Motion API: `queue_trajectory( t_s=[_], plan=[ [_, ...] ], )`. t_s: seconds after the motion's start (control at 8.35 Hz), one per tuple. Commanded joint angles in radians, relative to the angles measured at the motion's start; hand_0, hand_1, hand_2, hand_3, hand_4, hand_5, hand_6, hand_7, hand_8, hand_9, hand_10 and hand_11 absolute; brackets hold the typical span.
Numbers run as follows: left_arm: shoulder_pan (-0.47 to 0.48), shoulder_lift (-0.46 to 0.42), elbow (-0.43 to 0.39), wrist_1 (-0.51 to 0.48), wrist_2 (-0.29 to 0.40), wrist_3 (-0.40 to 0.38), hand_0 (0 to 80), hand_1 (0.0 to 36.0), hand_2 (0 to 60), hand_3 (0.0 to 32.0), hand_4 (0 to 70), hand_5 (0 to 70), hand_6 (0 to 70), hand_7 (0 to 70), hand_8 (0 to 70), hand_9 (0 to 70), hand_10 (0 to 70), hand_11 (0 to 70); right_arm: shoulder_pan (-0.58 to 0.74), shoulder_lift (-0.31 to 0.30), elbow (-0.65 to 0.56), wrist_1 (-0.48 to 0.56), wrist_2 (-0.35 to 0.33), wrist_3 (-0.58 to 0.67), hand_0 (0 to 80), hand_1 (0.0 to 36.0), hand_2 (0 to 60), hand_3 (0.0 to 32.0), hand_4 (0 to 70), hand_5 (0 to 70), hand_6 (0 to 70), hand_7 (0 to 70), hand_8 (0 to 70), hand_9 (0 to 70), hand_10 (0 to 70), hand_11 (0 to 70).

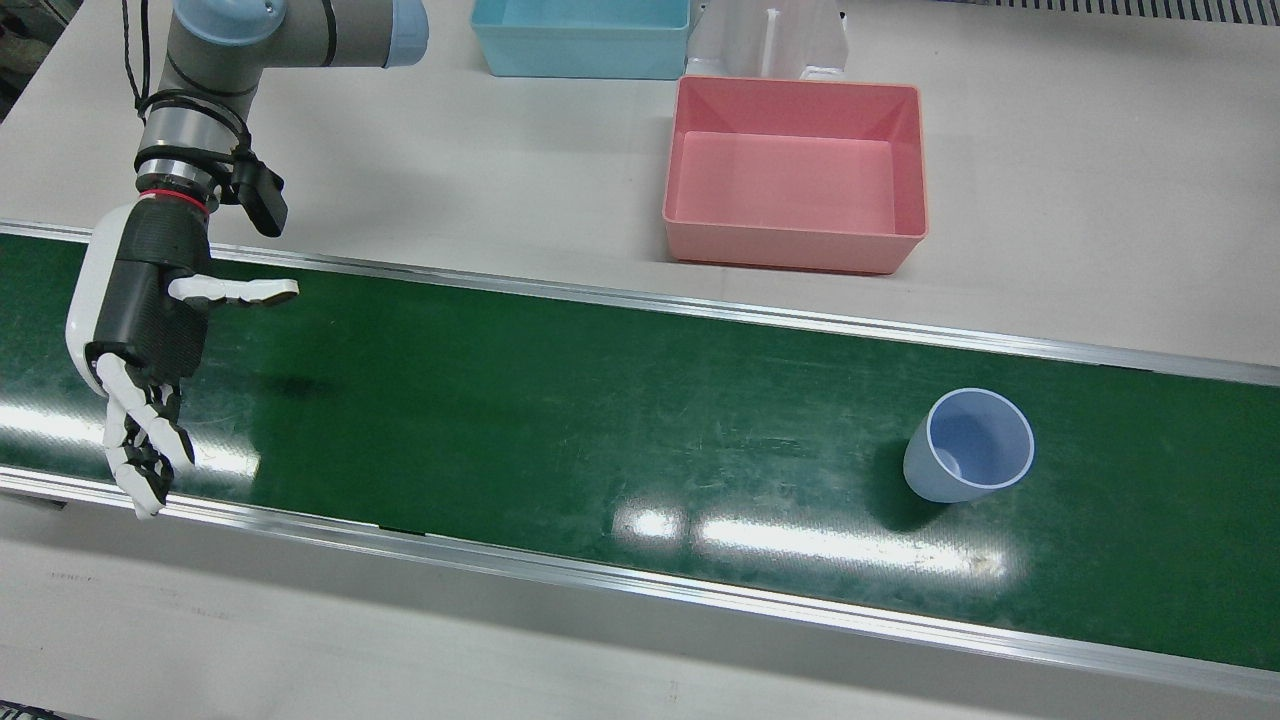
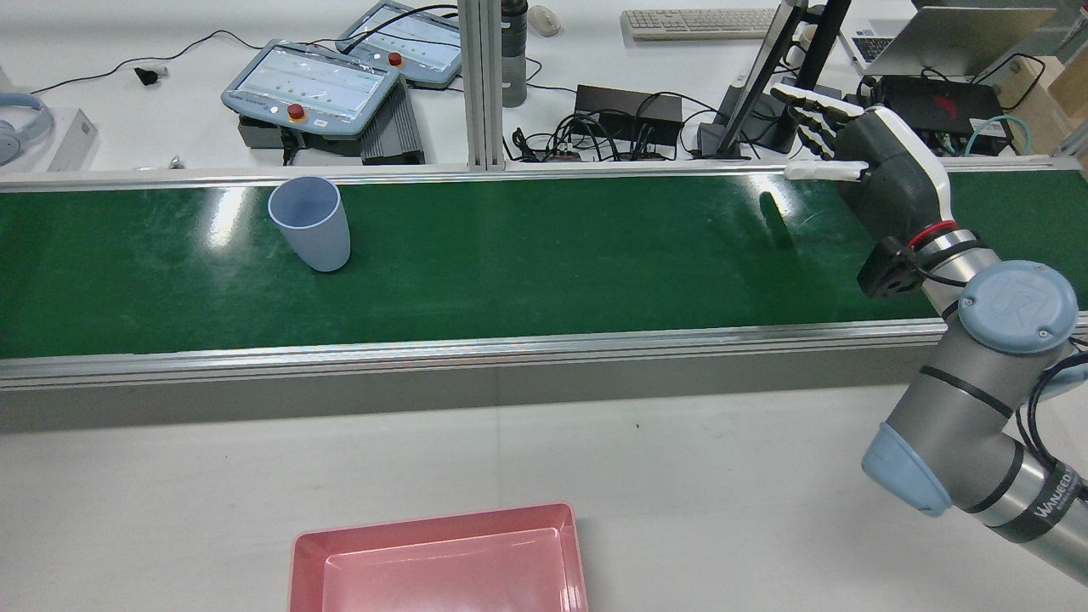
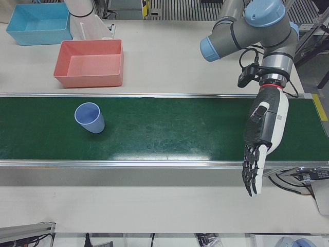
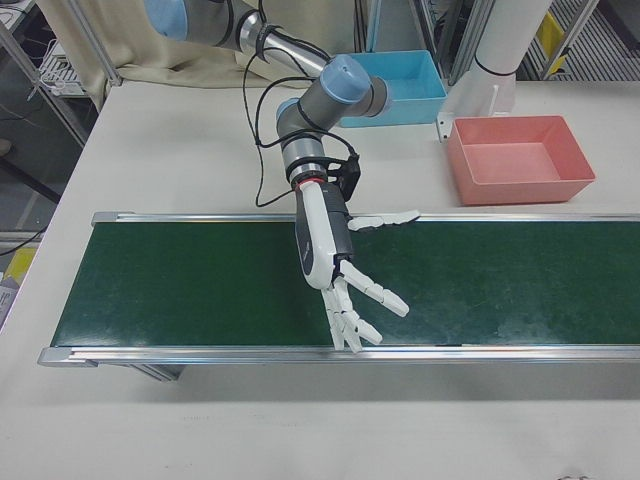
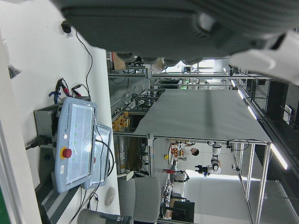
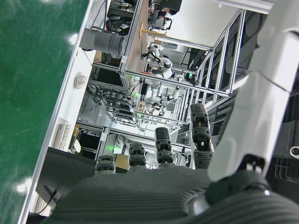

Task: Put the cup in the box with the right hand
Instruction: 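Lower the right hand toward the belt ahead of the approaching cup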

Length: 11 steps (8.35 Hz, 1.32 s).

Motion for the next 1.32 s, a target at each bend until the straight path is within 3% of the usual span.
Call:
queue_trajectory(
  t_s=[0.0, 0.36, 0.6, 0.96, 1.2],
  plan=[
    [0.000, 0.000, 0.000, 0.000, 0.000, 0.000, 0.0, 0.0, 0.0, 0.0, 0.0, 0.0, 0.0, 0.0, 0.0, 0.0, 0.0, 0.0, -0.004, 0.007, 0.000, -0.001, 0.000, -0.001, 52.1, 14.2, 0.0, 0.0, 12.4, 4.9, 6.8, 23.5, 5.1, 12.1, 2.3, 5.0],
    [0.000, 0.000, 0.000, 0.000, 0.000, 0.000, 0.0, 0.0, 0.0, 0.0, 0.0, 0.0, 0.0, 0.0, 0.0, 0.0, 0.0, 0.0, -0.020, 0.009, 0.000, -0.003, 0.001, -0.003, 57.7, 6.7, 0.0, 0.0, 23.5, 5.0, 6.8, 23.8, 4.9, 11.7, 1.9, 4.3],
    [0.000, 0.000, 0.000, 0.000, 0.000, 0.000, 0.0, 0.0, 0.0, 0.0, 0.0, 0.0, 0.0, 0.0, 0.0, 0.0, 0.0, 0.0, -0.023, 0.009, 0.000, -0.004, 0.001, -0.003, 56.1, 11.4, 0.0, 0.0, 16.3, 5.2, 6.9, 24.2, 4.6, 11.5, 1.6, 4.1],
    [0.000, 0.000, 0.000, 0.000, 0.000, 0.000, 0.0, 0.0, 0.0, 0.0, 0.0, 0.0, 0.0, 0.0, 0.0, 0.0, 0.0, 0.0, -0.023, 0.007, 0.002, -0.010, -0.002, -0.004, 57.7, 13.0, 0.0, 0.0, 18.0, 5.5, 6.5, 21.6, 3.9, 9.9, 1.3, 3.7],
    [0.002, 0.000, 0.000, 0.000, 0.000, 0.000, 0.0, 0.0, 0.0, 0.0, 0.0, 0.0, 0.0, 0.0, 0.0, 0.0, 0.0, 0.0, -0.023, 0.007, 0.002, -0.010, -0.003, -0.006, 65.3, 13.3, 0.0, 0.0, 20.1, 6.4, 5.2, 14.5, 1.7, 5.7, 0.1, 2.4]
  ],
)
